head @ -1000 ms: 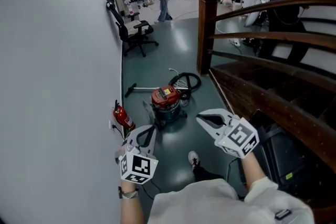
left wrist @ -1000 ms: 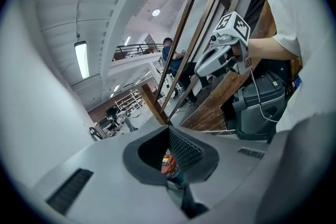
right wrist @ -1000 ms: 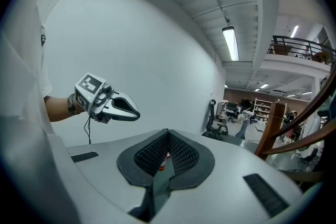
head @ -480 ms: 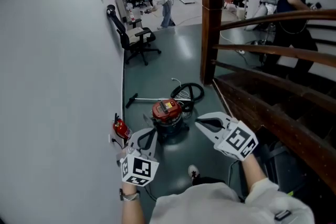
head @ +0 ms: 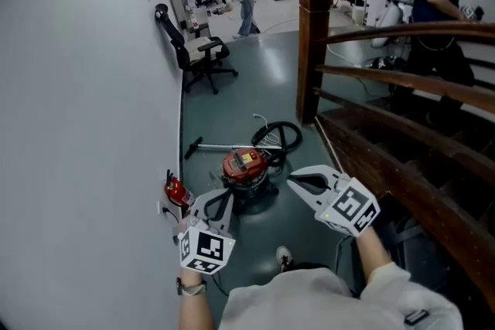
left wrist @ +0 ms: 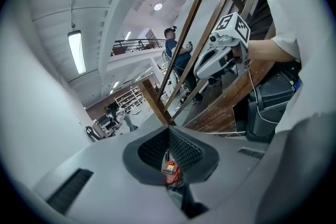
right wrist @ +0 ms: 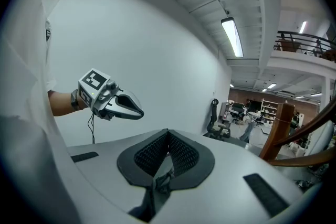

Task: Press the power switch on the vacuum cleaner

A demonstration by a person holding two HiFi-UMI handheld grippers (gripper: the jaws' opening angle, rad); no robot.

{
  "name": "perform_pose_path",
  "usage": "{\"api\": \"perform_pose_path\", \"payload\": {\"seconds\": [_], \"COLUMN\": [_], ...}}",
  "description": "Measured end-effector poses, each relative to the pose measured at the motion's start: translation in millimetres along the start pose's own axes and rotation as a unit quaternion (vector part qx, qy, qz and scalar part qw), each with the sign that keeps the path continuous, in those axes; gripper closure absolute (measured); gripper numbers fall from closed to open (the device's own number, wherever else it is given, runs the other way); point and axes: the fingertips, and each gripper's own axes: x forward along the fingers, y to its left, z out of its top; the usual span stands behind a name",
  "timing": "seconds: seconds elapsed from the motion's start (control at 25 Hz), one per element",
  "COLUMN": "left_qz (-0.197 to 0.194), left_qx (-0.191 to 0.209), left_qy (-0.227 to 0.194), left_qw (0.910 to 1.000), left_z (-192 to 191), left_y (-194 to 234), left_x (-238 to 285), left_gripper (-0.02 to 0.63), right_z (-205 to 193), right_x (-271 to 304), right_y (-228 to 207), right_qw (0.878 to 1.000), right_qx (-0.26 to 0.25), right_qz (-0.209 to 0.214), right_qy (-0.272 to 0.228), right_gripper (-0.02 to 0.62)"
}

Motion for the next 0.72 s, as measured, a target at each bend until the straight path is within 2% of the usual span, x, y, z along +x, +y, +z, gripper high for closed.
{"api": "perform_pose_path", "payload": {"seconds": [0.2, 0.36, 0.52, 0.72], "left_qz": [-0.005, 0.002, 0.001, -0.002], "left_qx": [0.002, 0.01, 0.002, 0.003], "left_qy": [0.005, 0.011, 0.015, 0.017], "left_qw": [1.0, 0.9999, 0.9999, 0.9998], "left_z": [5, 7, 6, 12], "left_y": [0, 5, 10, 14], "left_x": [24, 40, 55, 77], "left_gripper": [0.609, 0.608, 0.609, 0.608], "right_z": [-15, -23, -25, -30], "right_x": [7, 10, 8, 11], "right_y": [-18, -37, -59, -79], "right_qw": [1.0, 1.0, 1.0, 1.0], "right_qx": [-0.016, 0.004, 0.014, -0.008], "right_qz": [0.001, -0.001, -0.01, -0.015], "right_qy": [0.021, 0.022, 0.02, 0.018], "right_gripper": [0.566, 0.566, 0.568, 0.568]}}
